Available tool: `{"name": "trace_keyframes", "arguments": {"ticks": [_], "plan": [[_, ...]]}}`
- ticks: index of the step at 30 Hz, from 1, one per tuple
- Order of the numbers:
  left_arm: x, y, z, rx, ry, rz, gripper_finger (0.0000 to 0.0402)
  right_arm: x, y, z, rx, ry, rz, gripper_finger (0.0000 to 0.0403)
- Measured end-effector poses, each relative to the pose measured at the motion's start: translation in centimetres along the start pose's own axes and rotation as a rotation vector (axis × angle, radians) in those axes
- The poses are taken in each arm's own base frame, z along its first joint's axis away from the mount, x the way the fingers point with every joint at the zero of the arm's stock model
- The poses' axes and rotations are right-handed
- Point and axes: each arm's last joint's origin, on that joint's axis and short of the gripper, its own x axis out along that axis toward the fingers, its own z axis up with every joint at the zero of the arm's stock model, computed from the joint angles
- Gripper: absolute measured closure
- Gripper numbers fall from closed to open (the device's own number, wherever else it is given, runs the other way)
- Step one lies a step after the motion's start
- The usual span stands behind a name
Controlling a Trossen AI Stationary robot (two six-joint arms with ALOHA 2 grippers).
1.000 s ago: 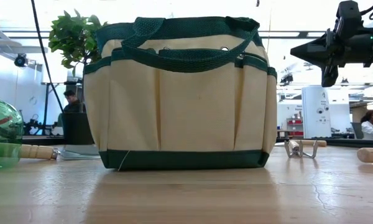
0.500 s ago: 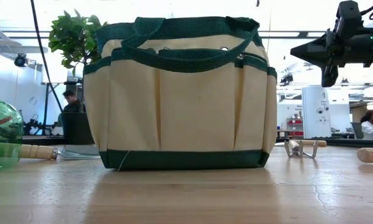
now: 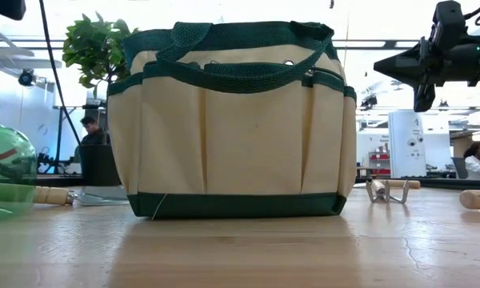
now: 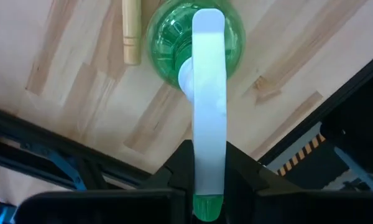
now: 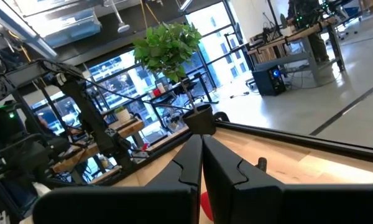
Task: Pick & Place Garden tools in Gardening bag
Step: Put the spray bottle into the gardening bag
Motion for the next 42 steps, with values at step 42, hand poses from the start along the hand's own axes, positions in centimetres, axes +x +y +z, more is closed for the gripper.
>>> {"name": "trace_keyframes", "arguments": {"ticks": [42], "plan": [[-12.4, 0.6, 4.3, 0.458, -0.434, -0.115, 0.0348, 0.0, 0.0, 0.0, -0.001, 0.002, -0.002, 0.0394]]}}
